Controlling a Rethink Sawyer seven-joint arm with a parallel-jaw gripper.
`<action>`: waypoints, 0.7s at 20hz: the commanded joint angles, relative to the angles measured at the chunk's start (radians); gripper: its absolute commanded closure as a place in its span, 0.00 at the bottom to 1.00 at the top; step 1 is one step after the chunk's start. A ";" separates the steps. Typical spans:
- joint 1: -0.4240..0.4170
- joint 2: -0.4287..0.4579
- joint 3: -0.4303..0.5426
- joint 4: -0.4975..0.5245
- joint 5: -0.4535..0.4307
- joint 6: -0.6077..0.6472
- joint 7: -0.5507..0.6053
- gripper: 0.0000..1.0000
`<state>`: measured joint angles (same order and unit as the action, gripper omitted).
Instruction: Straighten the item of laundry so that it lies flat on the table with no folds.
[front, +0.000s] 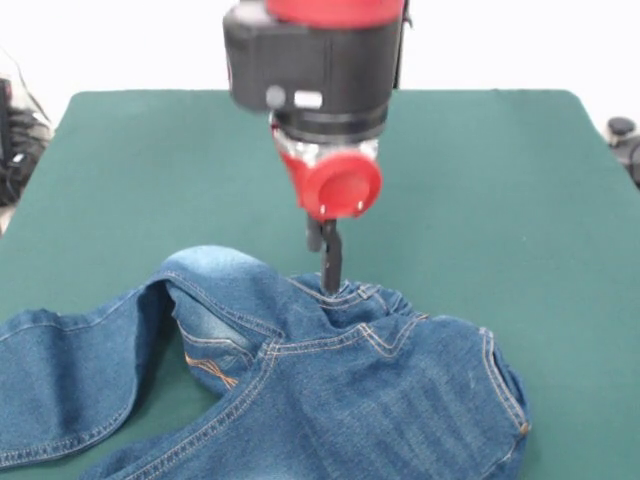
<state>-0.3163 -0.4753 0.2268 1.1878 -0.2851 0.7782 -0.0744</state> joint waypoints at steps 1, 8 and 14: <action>0.079 0.098 -0.017 0.021 0.024 -0.012 0.383 0.00; 0.116 0.089 -0.032 0.022 0.061 0.001 0.401 0.00; 0.138 0.100 -0.052 -0.008 0.077 0.024 0.399 0.00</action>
<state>-0.2250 -0.3765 0.1759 1.1800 -0.2606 0.7780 -0.0671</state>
